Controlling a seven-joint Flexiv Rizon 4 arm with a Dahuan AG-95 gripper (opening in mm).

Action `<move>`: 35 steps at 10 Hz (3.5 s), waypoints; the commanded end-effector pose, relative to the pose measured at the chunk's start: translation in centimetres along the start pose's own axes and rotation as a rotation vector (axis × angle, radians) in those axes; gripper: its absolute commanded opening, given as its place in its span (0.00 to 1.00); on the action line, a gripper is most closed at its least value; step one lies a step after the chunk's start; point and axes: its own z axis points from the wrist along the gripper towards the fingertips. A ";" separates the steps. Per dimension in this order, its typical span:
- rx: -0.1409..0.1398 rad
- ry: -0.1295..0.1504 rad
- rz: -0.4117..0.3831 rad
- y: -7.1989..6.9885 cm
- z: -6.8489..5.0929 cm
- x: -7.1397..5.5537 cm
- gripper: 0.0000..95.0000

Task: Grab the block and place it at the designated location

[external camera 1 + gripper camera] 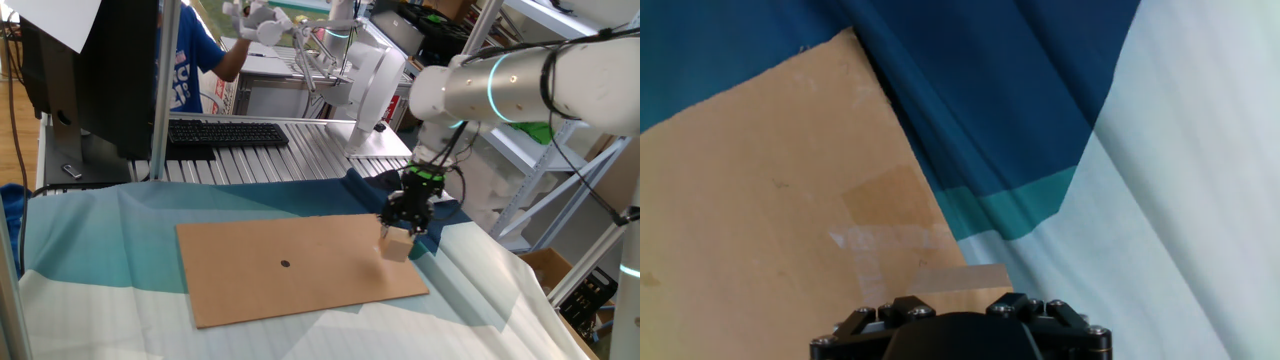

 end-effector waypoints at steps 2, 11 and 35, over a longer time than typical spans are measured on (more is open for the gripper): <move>-0.003 -0.011 -0.014 0.7 1.0 -0.1 0.00; 0.025 -0.101 -0.077 0.8 1.3 0.0 0.00; -0.051 -0.069 -0.034 7.0 0.1 3.6 0.00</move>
